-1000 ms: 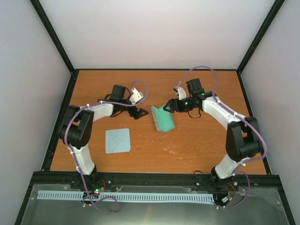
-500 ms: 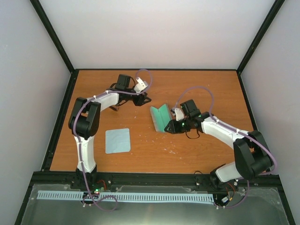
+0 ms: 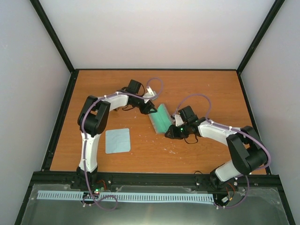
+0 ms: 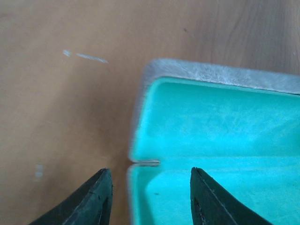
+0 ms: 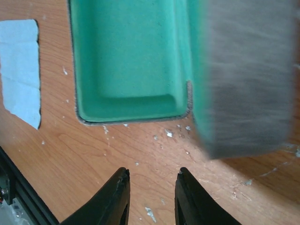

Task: Organize the sunglasses
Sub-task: Move the sunglasses case at the center of the board.

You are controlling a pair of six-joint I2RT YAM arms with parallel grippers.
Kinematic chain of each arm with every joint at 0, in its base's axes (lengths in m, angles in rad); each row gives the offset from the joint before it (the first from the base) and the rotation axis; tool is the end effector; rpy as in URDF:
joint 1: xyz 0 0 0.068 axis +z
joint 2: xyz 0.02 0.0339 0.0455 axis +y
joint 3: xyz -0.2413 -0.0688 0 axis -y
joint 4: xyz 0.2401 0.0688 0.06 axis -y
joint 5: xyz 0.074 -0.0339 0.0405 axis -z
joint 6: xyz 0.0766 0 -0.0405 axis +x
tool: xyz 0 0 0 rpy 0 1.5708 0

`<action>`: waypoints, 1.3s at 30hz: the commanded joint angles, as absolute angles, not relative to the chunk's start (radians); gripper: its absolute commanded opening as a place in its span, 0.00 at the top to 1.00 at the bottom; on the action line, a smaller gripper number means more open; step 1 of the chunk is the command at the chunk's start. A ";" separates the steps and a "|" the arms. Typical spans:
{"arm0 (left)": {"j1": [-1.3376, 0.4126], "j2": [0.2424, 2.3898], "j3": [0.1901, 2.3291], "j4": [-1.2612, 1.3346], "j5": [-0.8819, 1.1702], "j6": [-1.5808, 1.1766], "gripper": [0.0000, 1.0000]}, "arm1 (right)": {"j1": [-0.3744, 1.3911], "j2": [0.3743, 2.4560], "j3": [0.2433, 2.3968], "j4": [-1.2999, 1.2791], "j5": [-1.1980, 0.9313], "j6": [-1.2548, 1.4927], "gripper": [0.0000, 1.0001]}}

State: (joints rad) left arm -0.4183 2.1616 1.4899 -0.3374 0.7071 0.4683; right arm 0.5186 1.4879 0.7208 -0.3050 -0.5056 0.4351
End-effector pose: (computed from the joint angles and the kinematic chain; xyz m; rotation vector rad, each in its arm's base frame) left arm 0.3911 -0.2283 0.0995 1.2767 2.0853 -0.8795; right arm 0.2265 0.1720 0.1067 -0.2979 2.7619 0.9602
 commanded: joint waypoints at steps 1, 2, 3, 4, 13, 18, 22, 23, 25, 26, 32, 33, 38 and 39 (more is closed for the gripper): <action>-0.436 2.134 1.431 -0.381 0.695 0.530 0.54 | 0.535 1.520 0.704 -0.265 -0.495 0.458 0.73; -0.435 2.133 1.417 -0.379 0.685 0.537 0.54 | 0.535 1.524 0.701 -0.263 -0.491 0.461 0.73; -0.435 2.128 1.400 -0.376 0.676 0.539 0.54 | 0.535 1.531 0.701 -0.264 -0.486 0.462 0.73; -0.436 2.126 1.384 -0.372 0.666 0.543 0.55 | 0.536 1.539 0.701 -0.267 -0.479 0.462 0.73; -0.437 2.076 1.308 -0.345 0.631 0.531 0.57 | 0.537 1.659 0.764 -0.268 -0.332 0.506 0.73; -0.437 2.068 1.282 -0.333 0.629 0.508 0.56 | 0.537 1.739 0.842 -0.243 -0.282 0.513 0.73; -0.438 2.075 1.290 -0.314 0.620 0.475 0.56 | 0.537 1.790 0.920 -0.236 -0.241 0.516 0.73; -0.439 2.078 1.297 -0.308 0.618 0.466 0.56 | 0.537 1.804 0.941 -0.237 -0.228 0.515 0.73; -0.439 2.089 1.315 -0.300 0.616 0.450 0.56 | 0.536 1.837 0.991 -0.247 -0.204 0.507 0.74; -0.440 2.100 1.328 -0.300 0.613 0.442 0.56 | 0.535 1.853 1.019 -0.254 -0.191 0.504 0.74; -0.443 2.152 1.409 -0.313 0.603 0.407 0.55 | 0.507 1.950 1.171 -0.274 -0.149 0.487 0.74; -0.443 2.156 1.416 -0.314 0.602 0.405 0.55 | 0.498 1.966 1.194 -0.277 -0.148 0.486 0.74; -0.443 2.157 1.423 -0.322 0.582 0.395 0.49 | 0.455 2.029 1.283 -0.285 -0.156 0.468 0.74; -0.443 2.154 1.421 -0.322 0.578 0.393 0.46 | 0.449 2.036 1.294 -0.289 -0.160 0.463 0.74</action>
State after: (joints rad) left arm -0.3767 2.1441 1.4086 -0.2348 0.3996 0.4065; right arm 0.4706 1.9549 1.2316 -0.4171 -0.2115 0.4847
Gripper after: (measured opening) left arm 0.502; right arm 0.262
